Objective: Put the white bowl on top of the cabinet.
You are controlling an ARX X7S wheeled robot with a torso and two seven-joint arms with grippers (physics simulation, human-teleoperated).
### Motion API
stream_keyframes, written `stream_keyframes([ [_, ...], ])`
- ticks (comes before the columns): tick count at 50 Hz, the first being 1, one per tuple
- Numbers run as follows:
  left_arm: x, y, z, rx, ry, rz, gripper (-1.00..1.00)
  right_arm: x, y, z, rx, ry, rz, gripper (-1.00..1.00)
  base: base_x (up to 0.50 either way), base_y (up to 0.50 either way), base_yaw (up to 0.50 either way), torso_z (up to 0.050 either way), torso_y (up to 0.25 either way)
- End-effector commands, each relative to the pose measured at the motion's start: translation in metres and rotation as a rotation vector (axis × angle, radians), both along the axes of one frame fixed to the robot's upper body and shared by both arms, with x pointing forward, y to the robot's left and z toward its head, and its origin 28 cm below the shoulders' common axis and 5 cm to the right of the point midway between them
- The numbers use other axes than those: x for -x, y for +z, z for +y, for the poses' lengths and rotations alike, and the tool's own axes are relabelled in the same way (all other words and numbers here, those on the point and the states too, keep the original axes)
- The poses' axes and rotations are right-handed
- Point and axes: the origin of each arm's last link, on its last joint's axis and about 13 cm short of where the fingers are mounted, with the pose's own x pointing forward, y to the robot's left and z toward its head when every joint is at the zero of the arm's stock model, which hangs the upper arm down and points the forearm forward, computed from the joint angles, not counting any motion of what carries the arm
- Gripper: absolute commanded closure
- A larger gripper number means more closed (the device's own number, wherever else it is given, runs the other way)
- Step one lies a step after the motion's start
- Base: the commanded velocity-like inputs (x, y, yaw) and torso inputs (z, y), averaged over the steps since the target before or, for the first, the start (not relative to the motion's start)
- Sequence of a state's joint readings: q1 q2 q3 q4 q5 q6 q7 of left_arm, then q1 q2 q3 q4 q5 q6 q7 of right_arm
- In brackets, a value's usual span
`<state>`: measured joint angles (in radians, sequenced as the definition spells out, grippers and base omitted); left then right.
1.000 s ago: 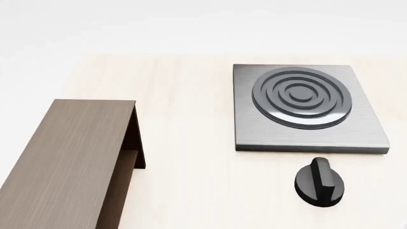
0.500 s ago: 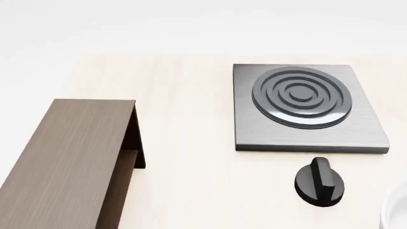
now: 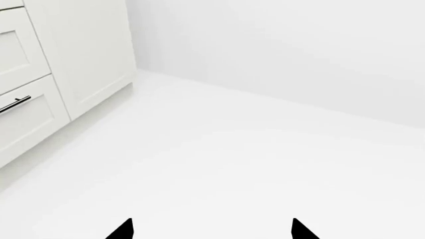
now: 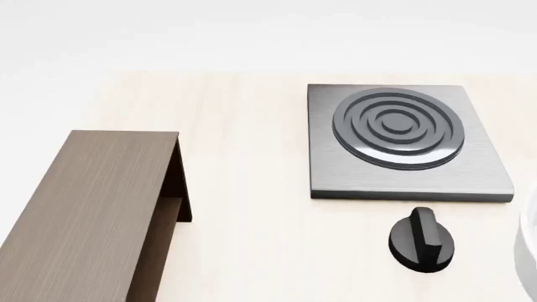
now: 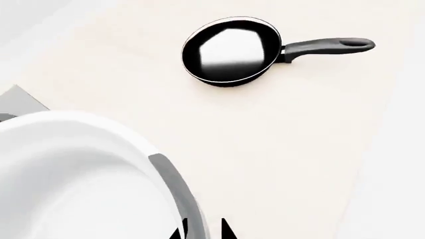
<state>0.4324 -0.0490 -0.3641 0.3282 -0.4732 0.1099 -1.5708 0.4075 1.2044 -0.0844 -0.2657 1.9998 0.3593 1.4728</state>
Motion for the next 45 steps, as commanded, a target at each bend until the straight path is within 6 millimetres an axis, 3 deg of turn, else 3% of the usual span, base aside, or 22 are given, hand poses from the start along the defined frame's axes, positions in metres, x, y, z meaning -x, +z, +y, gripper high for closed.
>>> stream_keyframes([
  [1,0.003,-0.002,0.003,0.027,0.009,-0.03,-1.0,0.001,0.056,0.001,0.046,0.001,-0.139,1.0,0.0,0.0,0.0,0.0,0.01],
  [15,0.005,-0.002,0.003,0.034,0.014,-0.037,-1.0,-0.008,0.112,0.0,0.099,-0.01,-0.206,1.0,0.0,0.0,0.0,0.0,0.001],
  [29,0.004,-0.003,0.003,0.036,0.01,-0.035,-1.0,-0.023,0.145,-0.001,0.128,-0.036,-0.224,1.0,0.0,0.0,0.0,0.0,0.001],
  [45,0.003,-0.002,0.003,0.035,0.007,-0.035,-1.0,-0.054,0.189,0.001,0.177,0.0,-0.195,1.0,0.0,0.0,0.0,0.0,0.001],
])
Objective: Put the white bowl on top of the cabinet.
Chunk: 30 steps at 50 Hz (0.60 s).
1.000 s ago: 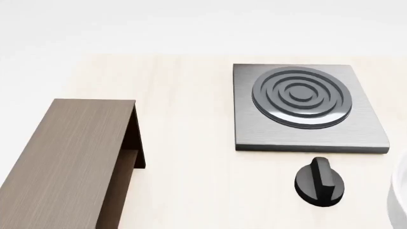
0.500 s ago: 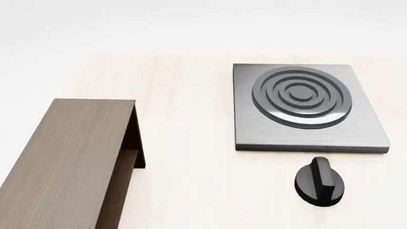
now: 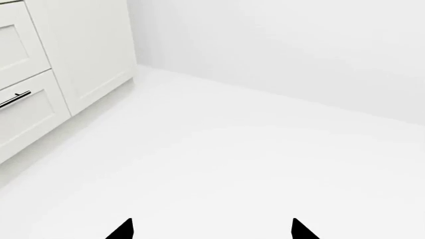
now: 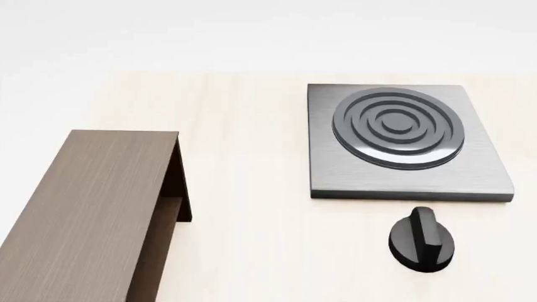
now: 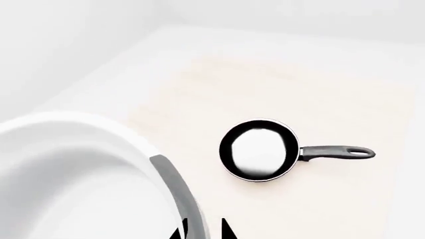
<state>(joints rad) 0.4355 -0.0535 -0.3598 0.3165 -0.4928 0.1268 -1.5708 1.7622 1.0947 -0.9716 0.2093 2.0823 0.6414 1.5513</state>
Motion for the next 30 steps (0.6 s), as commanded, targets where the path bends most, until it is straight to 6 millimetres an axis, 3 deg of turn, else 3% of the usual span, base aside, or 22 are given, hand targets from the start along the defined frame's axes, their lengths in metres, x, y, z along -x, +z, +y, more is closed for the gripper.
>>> stream_keyframes([
  [1,0.002,-0.001,0.003,0.02,0.004,-0.027,-1.0,-0.012,0.046,0.005,0.048,0.034,-0.055,1.0,0.0,0.0,0.0,0.0,0.0],
  [10,0.003,-0.001,0.002,0.019,0.004,-0.027,-1.0,-0.031,0.065,0.013,0.099,0.076,-0.025,1.0,0.0,0.0,0.0,0.0,0.001],
  [22,0.002,-0.001,0.002,0.017,0.002,-0.027,-1.0,-0.061,0.072,0.045,0.195,0.29,-0.03,1.0,0.0,0.0,0.0,0.0,0.001],
  [30,0.002,-0.001,0.002,0.02,0.001,-0.029,-1.0,-0.067,0.073,0.055,0.292,0.378,-0.097,1.0,0.0,0.0,0.0,0.0,0.001],
])
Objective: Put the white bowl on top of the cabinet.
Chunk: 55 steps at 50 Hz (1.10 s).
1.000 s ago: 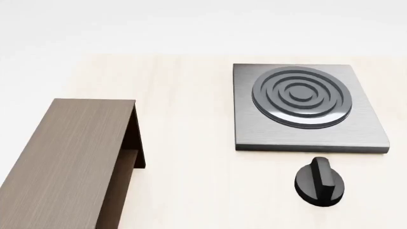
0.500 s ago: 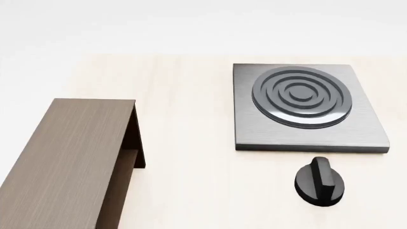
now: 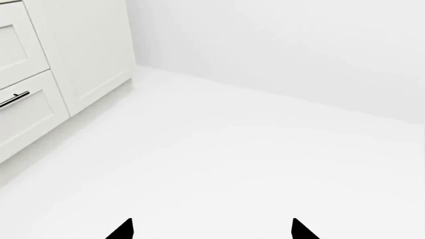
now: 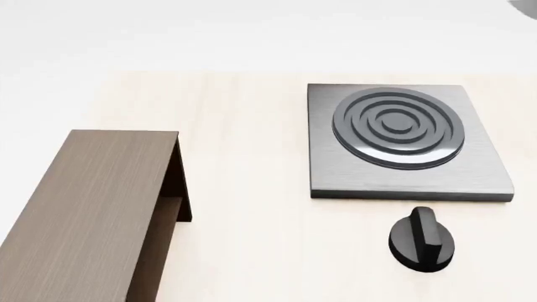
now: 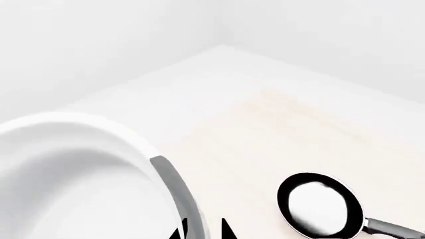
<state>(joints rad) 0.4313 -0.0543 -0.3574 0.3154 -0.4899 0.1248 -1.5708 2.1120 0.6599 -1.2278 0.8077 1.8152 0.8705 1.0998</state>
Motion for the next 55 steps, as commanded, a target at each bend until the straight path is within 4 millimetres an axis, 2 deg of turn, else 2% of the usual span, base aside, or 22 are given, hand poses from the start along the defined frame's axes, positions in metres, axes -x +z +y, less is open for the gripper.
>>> stream_keyframes([
  [1,0.003,-0.001,0.003,0.021,0.005,-0.028,-1.0,-0.009,0.016,0.023,0.147,0.173,-0.115,1.0,0.0,0.0,0.0,0.0,0.0],
  [4,0.003,-0.001,0.003,0.02,0.006,-0.03,-1.0,-0.011,0.013,0.025,0.174,0.236,-0.152,1.0,0.0,0.0,0.0,0.0,0.003],
  [16,0.003,-0.001,0.003,0.021,0.003,-0.028,-1.0,-0.01,0.013,0.043,0.448,0.529,-0.11,1.0,0.0,0.0,0.0,0.002,0.001],
  [27,0.003,-0.001,0.003,0.021,0.003,-0.029,-1.0,-0.003,0.008,0.048,0.571,0.683,-0.079,1.0,0.0,0.0,0.0,0.0,0.001],
  [39,0.003,-0.001,0.003,0.022,0.002,-0.028,-1.0,0.002,0.006,0.056,0.653,0.778,-0.191,1.0,0.0,0.0,0.0,0.0,0.001],
  [41,0.003,-0.001,0.003,0.021,0.001,-0.029,-1.0,0.001,0.003,0.058,0.699,0.804,-0.265,1.0,0.0,0.0,0.0,0.0,0.005],
  [47,0.003,-0.001,0.003,0.022,0.002,-0.03,-1.0,0.002,-0.003,0.066,0.708,0.865,-0.342,1.0,0.0,0.0,0.0,0.0,0.0],
  [55,0.003,-0.001,0.002,0.023,0.0,-0.03,-1.0,0.005,0.01,0.066,0.532,0.892,-0.492,1.0,0.0,0.0,0.0,0.0,0.001],
])
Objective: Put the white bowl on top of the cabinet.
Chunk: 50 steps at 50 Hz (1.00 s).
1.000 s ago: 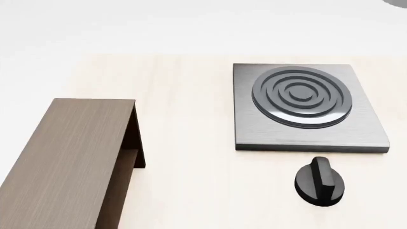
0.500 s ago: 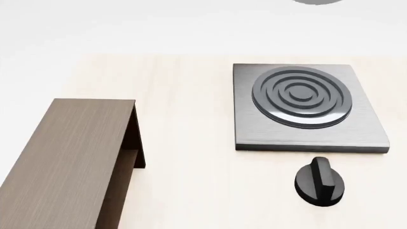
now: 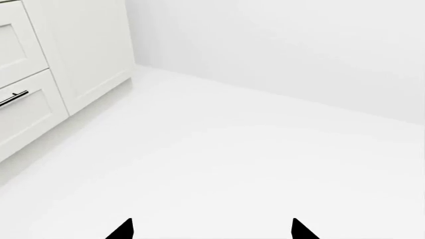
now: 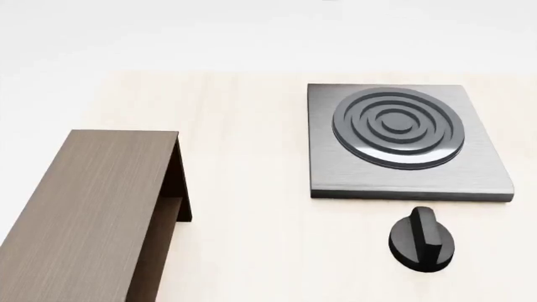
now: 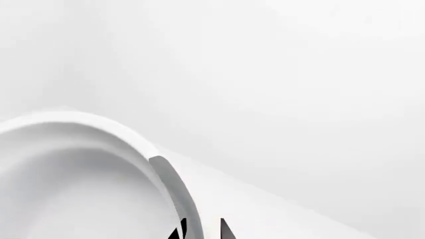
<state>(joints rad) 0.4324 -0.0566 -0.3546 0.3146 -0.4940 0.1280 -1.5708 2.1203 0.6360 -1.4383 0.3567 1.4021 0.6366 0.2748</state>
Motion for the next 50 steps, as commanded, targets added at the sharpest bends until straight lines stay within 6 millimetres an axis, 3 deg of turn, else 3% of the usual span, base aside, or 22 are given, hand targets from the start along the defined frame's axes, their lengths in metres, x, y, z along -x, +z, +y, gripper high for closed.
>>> stream_keyframes([
  [1,0.003,-0.001,0.002,0.021,0.003,-0.027,-1.0,0.009,0.024,0.005,-0.166,0.124,-0.164,1.0,0.0,0.0,0.0,0.0,0.01],
  [10,0.003,-0.002,0.003,0.022,0.003,-0.026,-1.0,0.007,0.026,0.01,-0.378,0.21,-0.099,1.0,0.0,0.0,0.0,0.001,0.0],
  [14,0.003,-0.002,0.003,0.023,0.004,-0.027,-1.0,0.003,0.024,0.014,-0.389,0.211,-0.079,1.0,0.0,0.0,0.0,0.0,0.003],
  [23,0.003,-0.002,0.003,0.024,0.005,-0.028,-1.0,-0.009,0.007,0.034,-0.521,0.27,0.077,1.0,0.0,0.0,0.0,0.0,0.001],
  [50,0.003,-0.003,0.003,0.027,0.004,-0.028,-1.0,-0.022,-0.021,0.079,-0.699,0.496,0.25,1.0,0.0,0.0,0.0,0.0,0.001],
])
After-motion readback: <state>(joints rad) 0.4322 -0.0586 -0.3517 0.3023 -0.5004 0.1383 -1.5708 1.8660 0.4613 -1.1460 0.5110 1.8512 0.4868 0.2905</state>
